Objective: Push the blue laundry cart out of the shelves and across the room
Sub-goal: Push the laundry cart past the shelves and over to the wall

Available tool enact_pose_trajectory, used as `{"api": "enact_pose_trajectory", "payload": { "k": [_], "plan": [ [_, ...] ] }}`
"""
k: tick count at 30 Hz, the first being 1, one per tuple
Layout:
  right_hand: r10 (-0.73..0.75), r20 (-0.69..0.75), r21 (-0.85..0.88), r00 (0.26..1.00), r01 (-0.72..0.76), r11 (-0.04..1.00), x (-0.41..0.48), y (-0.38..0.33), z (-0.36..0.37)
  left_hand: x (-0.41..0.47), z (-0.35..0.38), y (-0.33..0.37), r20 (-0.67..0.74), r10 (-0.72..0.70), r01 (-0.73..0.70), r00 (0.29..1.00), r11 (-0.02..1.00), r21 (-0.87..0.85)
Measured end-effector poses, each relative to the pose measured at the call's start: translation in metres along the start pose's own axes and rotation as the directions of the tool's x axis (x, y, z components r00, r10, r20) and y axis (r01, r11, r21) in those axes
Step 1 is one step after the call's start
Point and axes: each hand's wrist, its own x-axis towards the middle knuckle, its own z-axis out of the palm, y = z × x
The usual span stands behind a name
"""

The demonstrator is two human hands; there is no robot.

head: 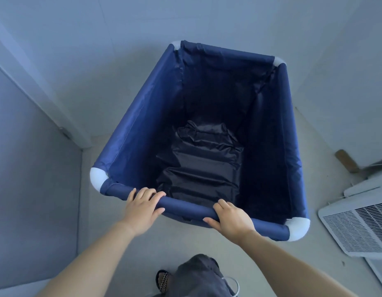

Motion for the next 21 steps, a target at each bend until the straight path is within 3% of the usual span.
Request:
{"api": "enact_pose_trajectory", "payload": {
  "k": [9,21],
  "plan": [
    [0.045,-0.04,0.032,0.998,-0.044,0.999,0.051,-0.03,-0.008,0.045,-0.016,-0.055,0.014,0.052,-0.052,0.999,0.998,0.024],
    [0.225,-0.168,0.107,0.96,-0.209,0.972,0.144,-0.063,-0.035,0.144,-0.07,-0.123,0.114,0.172,-0.181,0.978,0.981,0.074]
  ]
}}
